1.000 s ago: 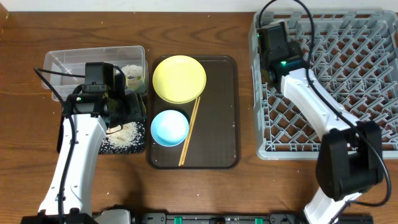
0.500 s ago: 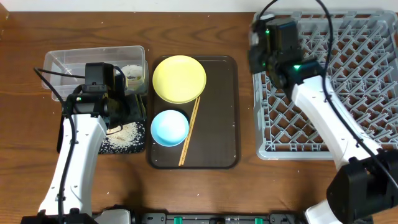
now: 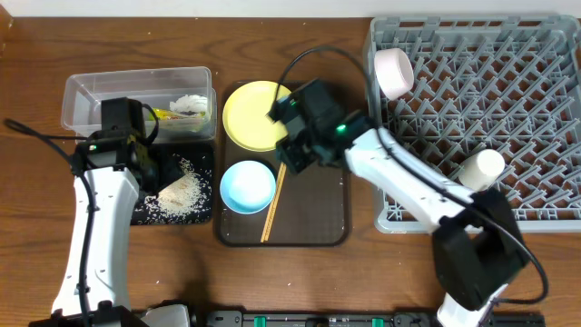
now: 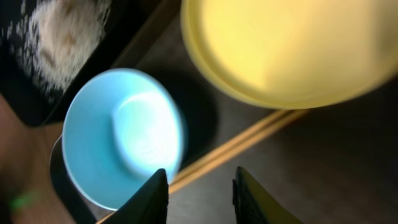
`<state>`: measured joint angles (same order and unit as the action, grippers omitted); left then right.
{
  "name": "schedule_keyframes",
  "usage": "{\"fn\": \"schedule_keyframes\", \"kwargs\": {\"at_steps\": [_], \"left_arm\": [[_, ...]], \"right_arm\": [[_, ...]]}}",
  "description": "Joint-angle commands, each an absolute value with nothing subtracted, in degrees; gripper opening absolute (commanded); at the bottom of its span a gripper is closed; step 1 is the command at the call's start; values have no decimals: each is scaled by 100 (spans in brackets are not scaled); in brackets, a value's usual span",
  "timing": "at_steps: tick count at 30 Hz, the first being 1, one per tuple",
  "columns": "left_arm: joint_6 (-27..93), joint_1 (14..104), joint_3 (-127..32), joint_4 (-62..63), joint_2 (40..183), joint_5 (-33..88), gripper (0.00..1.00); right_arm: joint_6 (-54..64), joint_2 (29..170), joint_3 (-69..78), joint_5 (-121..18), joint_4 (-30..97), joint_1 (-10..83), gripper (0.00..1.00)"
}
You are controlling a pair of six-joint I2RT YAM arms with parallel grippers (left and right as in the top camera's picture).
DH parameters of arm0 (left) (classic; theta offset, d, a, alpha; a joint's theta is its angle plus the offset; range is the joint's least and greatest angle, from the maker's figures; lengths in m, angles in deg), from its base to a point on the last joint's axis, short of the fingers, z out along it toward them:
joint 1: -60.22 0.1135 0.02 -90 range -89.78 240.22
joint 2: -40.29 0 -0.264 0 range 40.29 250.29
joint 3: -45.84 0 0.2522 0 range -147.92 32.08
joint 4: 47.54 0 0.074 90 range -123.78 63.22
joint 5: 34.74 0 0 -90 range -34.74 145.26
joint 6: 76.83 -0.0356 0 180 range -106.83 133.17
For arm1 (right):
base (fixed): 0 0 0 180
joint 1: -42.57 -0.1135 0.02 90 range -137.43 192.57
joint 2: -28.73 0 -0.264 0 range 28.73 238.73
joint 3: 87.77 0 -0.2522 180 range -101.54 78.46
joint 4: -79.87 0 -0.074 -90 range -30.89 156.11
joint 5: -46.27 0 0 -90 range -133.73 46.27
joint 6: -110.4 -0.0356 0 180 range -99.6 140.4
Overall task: Sort waste into correct bins and load items into the dishwasher rack
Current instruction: 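Grasp blue bowl with right gripper and carry it to rack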
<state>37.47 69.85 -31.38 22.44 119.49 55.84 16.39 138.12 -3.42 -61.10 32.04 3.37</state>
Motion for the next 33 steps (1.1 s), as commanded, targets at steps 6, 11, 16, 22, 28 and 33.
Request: {"fn": "schedule_keyframes", "kwargs": {"at_steps": [6,11,16,22,28,33], "left_arm": [[3878,7029,-3179,2275,11940,5739,65],[3878,7029,-3179,2279,11940,5739,65],[3880,7029,-3179,2277,11940,5723,65],[3878,7029,-3179,2299,11938,5723,65],[3880,7029,-3179,2295,11940,5723,65],[3880,7029,-3179,2266,11938,5726,65]], "right_arm": [[1204,14419,-334,-5891,3204,-117,25],[953,14605,-334,-5568,3246,-154,9],[955,14485,-393,-5480,3392,-76,1],[1091,13661,-692,-4447,3403,364,1],[1622,12730,-801,-2941,3550,1122,1],[2138,12518,-801,-1343,4079,1994,1]]}}
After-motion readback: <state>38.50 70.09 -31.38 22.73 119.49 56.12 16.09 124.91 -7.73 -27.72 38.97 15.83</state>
